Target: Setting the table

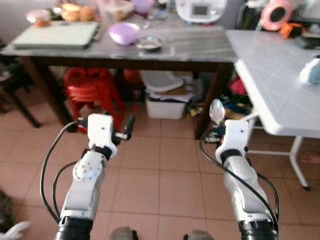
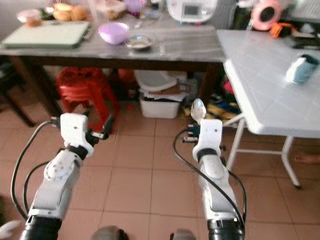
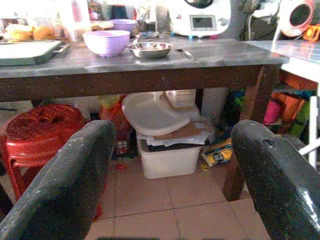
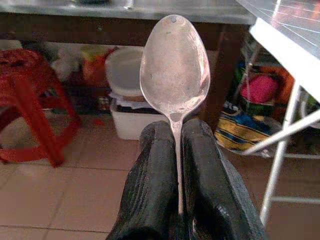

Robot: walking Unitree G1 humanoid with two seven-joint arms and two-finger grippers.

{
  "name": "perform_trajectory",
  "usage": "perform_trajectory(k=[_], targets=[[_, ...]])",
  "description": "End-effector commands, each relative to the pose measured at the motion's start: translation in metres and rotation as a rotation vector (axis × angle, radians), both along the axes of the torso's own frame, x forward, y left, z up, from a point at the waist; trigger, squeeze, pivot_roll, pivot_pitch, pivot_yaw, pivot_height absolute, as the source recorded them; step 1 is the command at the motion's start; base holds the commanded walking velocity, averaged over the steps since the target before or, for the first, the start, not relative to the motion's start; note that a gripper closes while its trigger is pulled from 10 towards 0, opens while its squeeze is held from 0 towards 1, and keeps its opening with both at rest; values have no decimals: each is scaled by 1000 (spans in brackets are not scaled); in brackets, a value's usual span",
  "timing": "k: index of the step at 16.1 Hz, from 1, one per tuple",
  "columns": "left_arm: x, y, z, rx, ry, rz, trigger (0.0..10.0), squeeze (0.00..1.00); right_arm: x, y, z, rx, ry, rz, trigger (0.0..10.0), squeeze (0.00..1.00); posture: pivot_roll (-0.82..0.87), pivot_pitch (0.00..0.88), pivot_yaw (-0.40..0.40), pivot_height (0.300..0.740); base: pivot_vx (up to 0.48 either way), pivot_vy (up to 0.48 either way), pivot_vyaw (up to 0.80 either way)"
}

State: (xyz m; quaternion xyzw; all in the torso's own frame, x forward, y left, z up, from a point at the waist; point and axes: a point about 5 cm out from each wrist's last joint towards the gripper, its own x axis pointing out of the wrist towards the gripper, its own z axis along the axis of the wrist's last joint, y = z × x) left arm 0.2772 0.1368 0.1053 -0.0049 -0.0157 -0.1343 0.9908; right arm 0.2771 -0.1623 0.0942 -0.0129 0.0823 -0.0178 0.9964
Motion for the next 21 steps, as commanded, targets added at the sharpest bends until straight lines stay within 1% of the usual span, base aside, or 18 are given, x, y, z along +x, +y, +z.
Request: perform_trajectory(k=[1, 3, 6, 10, 21], targets=[[0, -7, 3, -20, -15, -42, 10000, 0, 2, -6, 6, -15, -27, -7, 10000, 0, -42, 0, 22, 740, 244, 0, 0], [-1, -7, 3, -20, -18, -44, 10000, 0, 3, -6, 7, -40, -31, 5, 10000, 0, -42, 0, 23, 740, 283, 0, 0], [-1, -8, 3, -26, -23, -53, 10000, 0, 2, -5, 6, -31, -34, 11, 10000, 0, -45, 0, 23, 740, 345, 0, 156], [-1, -9, 2, -32, -25, -62, 10000, 0, 1, -5, 6, -28, -33, 15, 10000, 0, -48, 0, 22, 740, 382, 0, 480], [0, -12, 3, -36, -31, -72, 10000, 0, 0, -6, 6, -27, -31, 13, 10000, 0, -53, 0, 24, 740, 480, 0, 0]])
